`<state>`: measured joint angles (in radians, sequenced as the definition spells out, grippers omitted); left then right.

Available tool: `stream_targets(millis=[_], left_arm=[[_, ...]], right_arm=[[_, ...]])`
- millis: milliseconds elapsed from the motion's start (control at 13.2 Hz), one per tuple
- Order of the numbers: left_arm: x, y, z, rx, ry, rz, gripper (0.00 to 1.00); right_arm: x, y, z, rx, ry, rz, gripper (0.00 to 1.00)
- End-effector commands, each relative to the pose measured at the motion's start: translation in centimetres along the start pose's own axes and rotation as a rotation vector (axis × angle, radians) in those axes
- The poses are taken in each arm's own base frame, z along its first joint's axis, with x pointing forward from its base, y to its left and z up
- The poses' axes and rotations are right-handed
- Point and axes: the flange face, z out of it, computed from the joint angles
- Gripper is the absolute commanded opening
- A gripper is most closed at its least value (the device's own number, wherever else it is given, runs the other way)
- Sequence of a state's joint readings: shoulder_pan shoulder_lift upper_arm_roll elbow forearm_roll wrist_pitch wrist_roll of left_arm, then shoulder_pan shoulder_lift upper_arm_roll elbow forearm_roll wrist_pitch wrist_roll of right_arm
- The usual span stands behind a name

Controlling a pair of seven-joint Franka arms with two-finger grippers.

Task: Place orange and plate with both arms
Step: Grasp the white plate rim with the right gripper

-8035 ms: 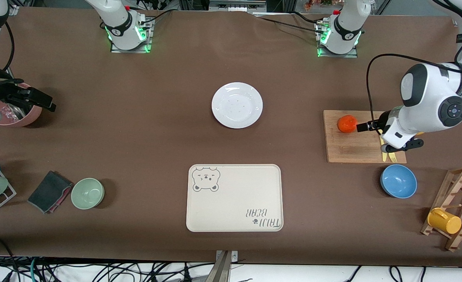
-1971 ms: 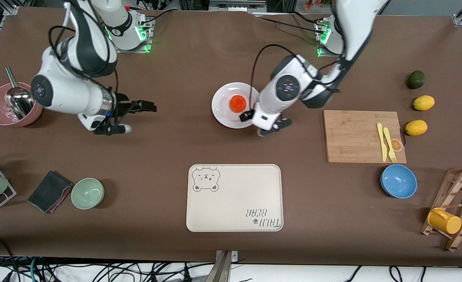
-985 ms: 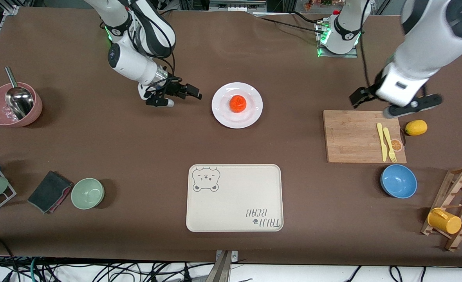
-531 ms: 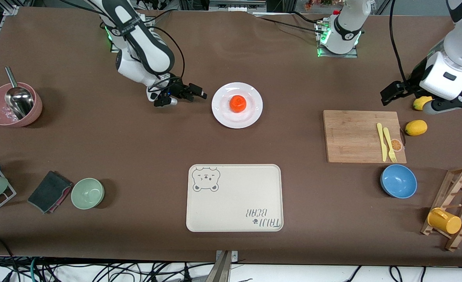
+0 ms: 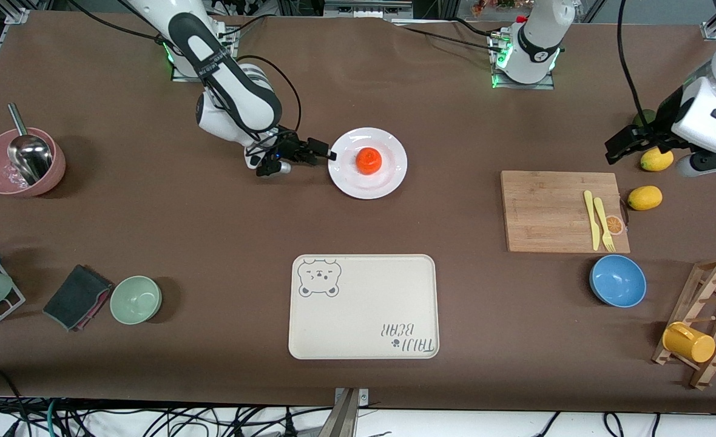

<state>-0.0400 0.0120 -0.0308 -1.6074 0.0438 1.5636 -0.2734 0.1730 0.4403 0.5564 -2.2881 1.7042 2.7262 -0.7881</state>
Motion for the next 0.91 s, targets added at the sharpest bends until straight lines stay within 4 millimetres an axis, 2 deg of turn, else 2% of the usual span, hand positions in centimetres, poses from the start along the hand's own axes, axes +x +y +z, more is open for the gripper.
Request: stream_targets(millis=[0,227,303,455,606,834], left_arm=[[0.0,0.5,-0.7,-0.013,-0.009,0.042,1.00],[0.2,0.6,-0.9,-0.012,-0.004,0.042,1.00],[0.2,0.5,-1.0,-0.016,0.000,0.042,1.00],[0.2,0.7,-1.0,-0.016,0.003,0.050,1.00],[0.2,0.3,-1.3,-0.001,0.005,0.049,1.00],[0.4,-0.6,-2.6,-0.022,0.020,0.030,1.00]], right_arm=[[0.3,-0.3,1.5,0.011,0.003,-0.004,1.00],[0.5,-0.5,2.2,0.018,-0.004,-0.004,0.98],[0.4,-0.6,2.5,0.017,-0.008,-0.010,0.92],[0.6,-0.7,2.4,0.013,-0.001,-0.023,0.77],[0.5,-0.1,2.7,-0.002,0.000,-0.057,0.53],[0.5,0.3,2.9,-0.007,-0.004,-0.063,0.33]])
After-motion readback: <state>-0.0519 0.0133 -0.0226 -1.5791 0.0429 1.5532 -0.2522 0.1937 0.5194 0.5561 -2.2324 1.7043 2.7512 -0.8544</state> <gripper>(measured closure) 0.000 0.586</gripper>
